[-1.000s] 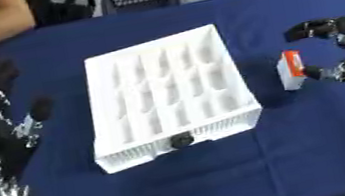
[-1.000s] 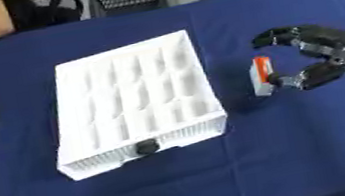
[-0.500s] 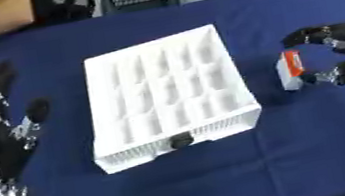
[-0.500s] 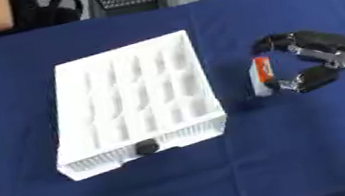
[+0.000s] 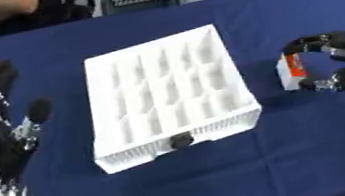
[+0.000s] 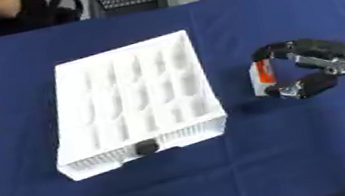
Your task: Pick up objects on the table and place them in the box.
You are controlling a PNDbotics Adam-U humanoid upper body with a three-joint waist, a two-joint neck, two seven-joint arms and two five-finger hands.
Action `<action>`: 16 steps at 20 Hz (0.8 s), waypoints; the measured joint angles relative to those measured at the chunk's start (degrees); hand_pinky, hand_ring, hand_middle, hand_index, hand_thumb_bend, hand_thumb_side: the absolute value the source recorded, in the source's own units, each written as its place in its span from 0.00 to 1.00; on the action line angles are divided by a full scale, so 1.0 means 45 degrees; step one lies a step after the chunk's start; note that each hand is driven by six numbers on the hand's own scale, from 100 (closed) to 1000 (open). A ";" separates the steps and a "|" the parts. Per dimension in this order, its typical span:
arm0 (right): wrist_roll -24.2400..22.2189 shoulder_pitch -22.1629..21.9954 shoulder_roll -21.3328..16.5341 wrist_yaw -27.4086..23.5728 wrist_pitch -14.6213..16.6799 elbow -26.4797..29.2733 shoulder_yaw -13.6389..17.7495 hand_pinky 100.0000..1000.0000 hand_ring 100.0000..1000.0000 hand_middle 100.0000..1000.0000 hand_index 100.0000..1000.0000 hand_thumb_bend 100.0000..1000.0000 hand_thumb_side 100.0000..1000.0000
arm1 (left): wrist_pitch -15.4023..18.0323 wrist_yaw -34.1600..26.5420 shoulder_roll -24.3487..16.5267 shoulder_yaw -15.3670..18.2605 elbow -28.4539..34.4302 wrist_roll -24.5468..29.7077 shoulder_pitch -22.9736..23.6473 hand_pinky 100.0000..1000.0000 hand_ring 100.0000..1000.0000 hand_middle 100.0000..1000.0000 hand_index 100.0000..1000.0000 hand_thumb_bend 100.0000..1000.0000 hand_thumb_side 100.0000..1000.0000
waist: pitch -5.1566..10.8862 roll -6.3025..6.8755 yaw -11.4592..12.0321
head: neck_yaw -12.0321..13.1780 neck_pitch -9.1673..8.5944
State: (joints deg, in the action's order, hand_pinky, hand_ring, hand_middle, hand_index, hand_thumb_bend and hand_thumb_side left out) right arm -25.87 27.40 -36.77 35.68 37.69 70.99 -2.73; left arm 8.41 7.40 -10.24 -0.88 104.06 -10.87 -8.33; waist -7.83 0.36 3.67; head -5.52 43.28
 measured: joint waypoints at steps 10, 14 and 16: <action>0.0068 0.0000 -0.0002 0.0061 0.0068 -0.0071 -0.0052 0.83 0.89 0.90 0.94 0.32 0.79 | 0.0000 0.0000 0.0000 0.0000 0.0000 0.0002 0.0000 1.00 0.91 0.87 1.00 0.99 0.61 | 0.0000 0.0000 -0.0002 | 0.0000 -0.0003; 0.0088 0.0000 -0.0005 0.0043 0.0088 -0.0043 -0.0052 0.83 0.89 0.90 0.95 0.32 0.79 | 0.0000 0.0000 0.0000 0.0000 -0.0001 0.0002 0.0000 1.00 0.91 0.87 1.00 0.99 0.61 | 0.0000 0.0000 -0.0002 | 0.0000 -0.0003; 0.0092 0.0000 -0.0011 0.0028 0.0093 0.0029 -0.0048 0.83 0.89 0.91 0.95 0.31 0.79 | 0.0000 -0.0001 0.0000 0.0000 -0.0002 0.0003 0.0000 1.00 0.91 0.87 1.00 1.00 0.61 | 0.0000 0.0000 -0.0002 | 0.0000 -0.0004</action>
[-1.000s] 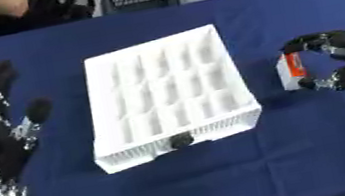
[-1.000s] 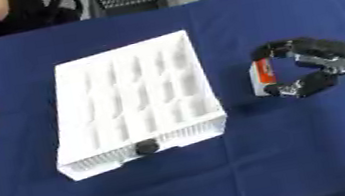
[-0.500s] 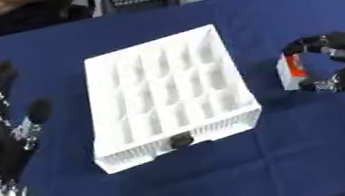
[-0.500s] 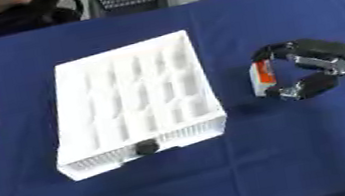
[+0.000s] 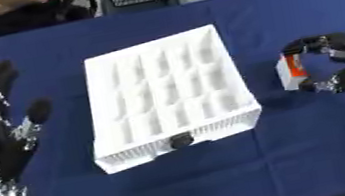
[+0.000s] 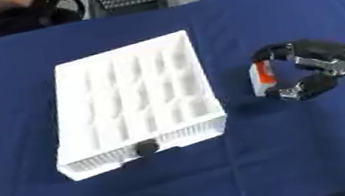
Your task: Pick up objects on the table and place them in the box.
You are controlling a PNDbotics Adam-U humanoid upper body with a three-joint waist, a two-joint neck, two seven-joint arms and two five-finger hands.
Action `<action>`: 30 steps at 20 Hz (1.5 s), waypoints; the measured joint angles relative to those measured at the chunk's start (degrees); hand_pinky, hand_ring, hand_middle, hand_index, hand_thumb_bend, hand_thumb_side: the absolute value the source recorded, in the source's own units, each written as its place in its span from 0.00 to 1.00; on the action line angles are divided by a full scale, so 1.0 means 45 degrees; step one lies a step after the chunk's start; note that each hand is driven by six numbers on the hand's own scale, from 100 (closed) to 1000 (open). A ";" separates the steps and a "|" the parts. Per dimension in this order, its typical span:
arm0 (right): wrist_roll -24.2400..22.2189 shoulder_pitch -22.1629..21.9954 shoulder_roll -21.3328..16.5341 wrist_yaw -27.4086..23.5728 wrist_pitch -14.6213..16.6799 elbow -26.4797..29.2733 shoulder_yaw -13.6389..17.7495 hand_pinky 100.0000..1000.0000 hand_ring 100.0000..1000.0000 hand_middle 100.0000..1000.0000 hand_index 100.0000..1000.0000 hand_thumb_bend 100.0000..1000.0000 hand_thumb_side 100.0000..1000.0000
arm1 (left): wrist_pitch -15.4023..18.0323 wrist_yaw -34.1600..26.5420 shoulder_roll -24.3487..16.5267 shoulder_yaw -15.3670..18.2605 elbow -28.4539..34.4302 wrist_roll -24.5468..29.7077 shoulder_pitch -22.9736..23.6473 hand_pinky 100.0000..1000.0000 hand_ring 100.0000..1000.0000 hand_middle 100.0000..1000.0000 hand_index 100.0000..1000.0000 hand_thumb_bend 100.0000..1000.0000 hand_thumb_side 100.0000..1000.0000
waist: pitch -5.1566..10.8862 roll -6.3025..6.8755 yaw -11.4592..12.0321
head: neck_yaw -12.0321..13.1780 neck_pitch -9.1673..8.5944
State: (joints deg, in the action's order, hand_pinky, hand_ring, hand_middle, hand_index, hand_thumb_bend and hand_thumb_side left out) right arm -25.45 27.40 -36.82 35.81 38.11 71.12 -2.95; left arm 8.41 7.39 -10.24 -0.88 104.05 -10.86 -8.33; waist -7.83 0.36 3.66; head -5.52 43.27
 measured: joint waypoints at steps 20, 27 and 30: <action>-0.0357 0.0854 -0.0088 -0.0538 -0.0356 -0.0869 0.0082 0.87 0.93 1.00 1.00 0.50 0.80 | 0.0008 -0.0009 0.0001 0.0000 -0.0065 0.0011 0.0008 1.00 0.91 0.87 1.00 1.00 0.61 | 0.0002 0.0000 0.0002 | -0.0008 -0.0004; -0.0427 0.1244 0.0053 -0.0524 -0.0427 -0.1495 0.0151 0.87 0.92 1.00 1.00 0.49 0.81 | 0.0031 -0.0018 0.0001 -0.0033 -0.0065 0.0037 0.0012 1.00 0.91 0.87 1.00 0.99 0.61 | 0.0002 0.0000 0.0025 | -0.0013 -0.0004; -0.0455 0.1300 0.0143 -0.0458 -0.0455 -0.1713 0.0151 0.87 0.92 1.00 1.00 0.49 0.81 | 0.0040 -0.0019 0.0002 -0.0059 -0.0066 0.0048 0.0012 1.00 0.91 0.87 1.00 0.99 0.61 | 0.0002 0.0000 0.0049 | -0.0013 -0.0004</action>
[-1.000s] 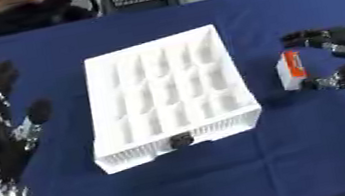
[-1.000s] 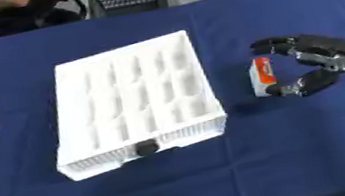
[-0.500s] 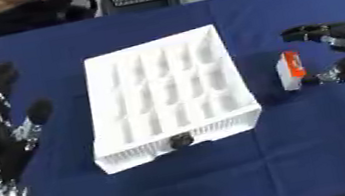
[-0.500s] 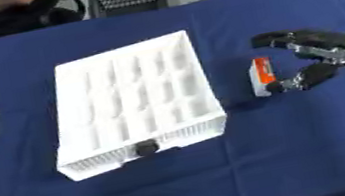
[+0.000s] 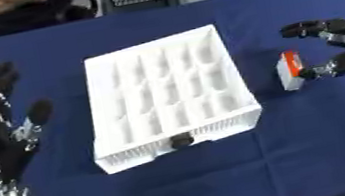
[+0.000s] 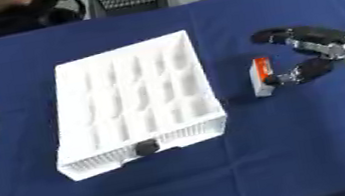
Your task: Pick up objects on the table and place them in the box.
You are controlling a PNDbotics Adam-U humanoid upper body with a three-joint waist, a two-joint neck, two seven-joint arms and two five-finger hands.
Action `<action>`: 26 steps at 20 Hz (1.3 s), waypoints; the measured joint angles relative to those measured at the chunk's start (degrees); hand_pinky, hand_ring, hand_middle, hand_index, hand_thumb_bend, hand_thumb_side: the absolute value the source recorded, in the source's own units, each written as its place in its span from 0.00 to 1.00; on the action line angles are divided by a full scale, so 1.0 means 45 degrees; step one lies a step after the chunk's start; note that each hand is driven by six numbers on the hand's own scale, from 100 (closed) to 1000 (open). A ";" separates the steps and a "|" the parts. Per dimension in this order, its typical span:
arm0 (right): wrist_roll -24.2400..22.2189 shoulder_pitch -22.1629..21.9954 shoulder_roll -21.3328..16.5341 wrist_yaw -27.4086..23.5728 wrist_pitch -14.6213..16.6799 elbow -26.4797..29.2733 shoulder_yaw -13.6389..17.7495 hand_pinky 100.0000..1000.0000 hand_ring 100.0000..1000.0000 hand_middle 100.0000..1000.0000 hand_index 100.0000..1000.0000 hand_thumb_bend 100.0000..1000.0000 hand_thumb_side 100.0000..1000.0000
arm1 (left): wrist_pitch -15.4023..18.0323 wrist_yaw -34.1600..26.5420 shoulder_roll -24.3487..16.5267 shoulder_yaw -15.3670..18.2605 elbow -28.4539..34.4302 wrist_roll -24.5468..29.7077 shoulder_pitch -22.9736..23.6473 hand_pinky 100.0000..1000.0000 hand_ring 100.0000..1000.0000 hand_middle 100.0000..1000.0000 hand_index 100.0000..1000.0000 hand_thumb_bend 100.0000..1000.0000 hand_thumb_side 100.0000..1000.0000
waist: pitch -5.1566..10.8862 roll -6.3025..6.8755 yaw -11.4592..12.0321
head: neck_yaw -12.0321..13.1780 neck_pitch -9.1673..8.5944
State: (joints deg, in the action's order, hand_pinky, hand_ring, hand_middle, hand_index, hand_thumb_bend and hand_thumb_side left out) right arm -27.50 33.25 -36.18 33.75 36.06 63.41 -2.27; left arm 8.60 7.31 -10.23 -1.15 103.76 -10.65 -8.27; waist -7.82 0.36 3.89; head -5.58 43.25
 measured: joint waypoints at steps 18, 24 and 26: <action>0.0006 -0.0043 0.0202 0.0376 0.0006 -0.0353 -0.0080 0.87 0.92 1.00 1.00 0.47 0.82 | 0.0014 -0.0002 0.0006 -0.0003 -0.0004 0.0019 0.0000 1.00 0.91 0.87 1.00 0.99 0.61 | 0.0001 0.0000 0.0014 | -0.0001 0.0000; 0.0008 -0.0221 0.0202 0.0474 0.0008 -0.0350 -0.0089 0.87 0.92 1.00 1.00 0.46 0.82 | 0.0015 -0.0002 0.0006 -0.0004 -0.0007 0.0021 0.0000 1.00 0.91 0.87 1.00 0.99 0.61 | 0.0001 -0.0001 0.0013 | -0.0001 0.0000; 0.0009 -0.0296 0.0202 0.0480 0.0009 -0.0348 -0.0096 0.87 0.92 1.00 1.00 0.45 0.82 | 0.0015 -0.0002 0.0006 -0.0004 -0.0007 0.0021 0.0000 1.00 0.91 0.87 1.00 0.99 0.61 | 0.0001 -0.0001 0.0013 | -0.0001 0.0000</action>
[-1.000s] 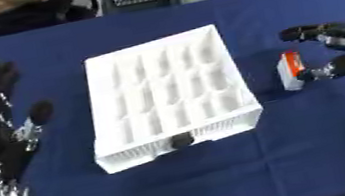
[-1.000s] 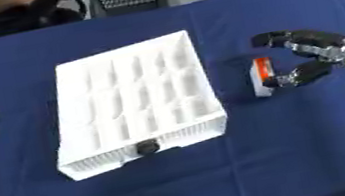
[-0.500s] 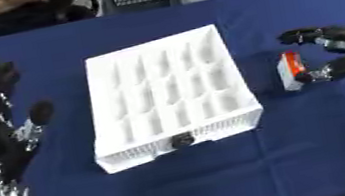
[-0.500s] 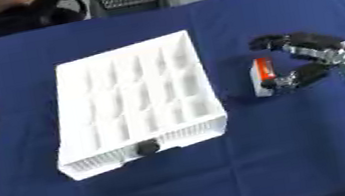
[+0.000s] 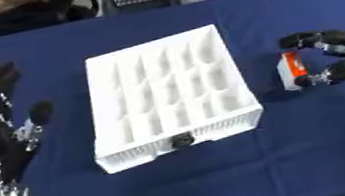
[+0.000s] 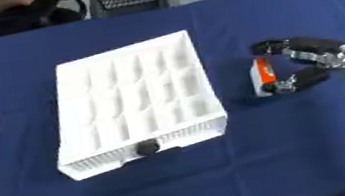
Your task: Pick up objects on the table and place them in the box.
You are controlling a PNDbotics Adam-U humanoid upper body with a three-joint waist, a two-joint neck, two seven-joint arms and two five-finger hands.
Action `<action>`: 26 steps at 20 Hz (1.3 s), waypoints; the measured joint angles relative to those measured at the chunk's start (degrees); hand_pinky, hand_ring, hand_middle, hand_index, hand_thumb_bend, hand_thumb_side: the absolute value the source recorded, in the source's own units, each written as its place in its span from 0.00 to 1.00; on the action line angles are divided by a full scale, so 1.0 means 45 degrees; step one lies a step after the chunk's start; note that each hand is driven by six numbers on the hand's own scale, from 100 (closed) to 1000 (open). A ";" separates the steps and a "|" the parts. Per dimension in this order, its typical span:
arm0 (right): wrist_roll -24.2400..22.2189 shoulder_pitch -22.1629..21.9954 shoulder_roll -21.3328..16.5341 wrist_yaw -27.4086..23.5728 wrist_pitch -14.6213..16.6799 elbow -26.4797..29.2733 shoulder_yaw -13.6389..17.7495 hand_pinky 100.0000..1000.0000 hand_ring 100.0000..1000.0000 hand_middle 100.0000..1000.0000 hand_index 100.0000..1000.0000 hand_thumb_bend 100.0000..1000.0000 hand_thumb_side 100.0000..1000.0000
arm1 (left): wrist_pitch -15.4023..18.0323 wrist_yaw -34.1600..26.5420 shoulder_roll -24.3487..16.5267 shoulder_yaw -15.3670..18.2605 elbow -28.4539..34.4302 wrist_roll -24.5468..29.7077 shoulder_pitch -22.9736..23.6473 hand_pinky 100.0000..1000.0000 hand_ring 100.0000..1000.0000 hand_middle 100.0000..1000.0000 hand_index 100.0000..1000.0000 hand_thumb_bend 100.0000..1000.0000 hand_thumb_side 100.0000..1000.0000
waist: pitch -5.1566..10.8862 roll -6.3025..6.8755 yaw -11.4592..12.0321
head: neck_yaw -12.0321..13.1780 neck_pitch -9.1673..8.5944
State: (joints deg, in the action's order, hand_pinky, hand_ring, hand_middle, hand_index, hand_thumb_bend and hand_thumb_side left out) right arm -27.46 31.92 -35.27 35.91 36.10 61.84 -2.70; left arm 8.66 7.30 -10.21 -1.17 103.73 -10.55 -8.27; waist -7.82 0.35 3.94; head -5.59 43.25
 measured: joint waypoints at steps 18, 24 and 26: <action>-0.0008 -0.0181 -0.0055 0.0011 -0.0008 0.0007 -0.0063 0.87 0.90 0.95 1.00 0.38 0.79 | 0.0005 -0.0001 0.0000 0.0000 -0.0072 0.0005 0.0002 1.00 0.91 0.87 1.00 0.99 0.62 | 0.0004 -0.0001 -0.0023 | 0.0000 0.0001; 0.0050 -0.0227 -0.0055 0.0022 0.0050 0.0082 -0.0060 0.85 0.88 0.89 0.99 0.34 0.75 | 0.0012 -0.0001 0.0000 0.0000 -0.0072 0.0012 0.0004 1.00 0.91 0.87 1.00 0.99 0.62 | 0.0004 -0.0001 -0.0025 | 0.0000 0.0001; 0.0080 -0.0227 -0.0055 0.0065 0.0080 0.0089 -0.0058 0.85 0.88 0.86 0.99 0.32 0.74 | 0.0012 -0.0002 0.0000 0.0000 -0.0072 0.0012 0.0004 1.00 0.91 0.87 1.00 0.99 0.62 | 0.0004 -0.0001 -0.0025 | 0.0000 0.0001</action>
State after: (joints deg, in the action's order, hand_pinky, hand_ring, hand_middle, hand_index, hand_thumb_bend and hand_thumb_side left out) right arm -27.10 30.89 -35.52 36.20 36.46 62.24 -2.96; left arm 8.72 7.30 -10.21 -1.17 103.40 -10.50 -8.25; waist -7.80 0.35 3.83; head -5.59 43.25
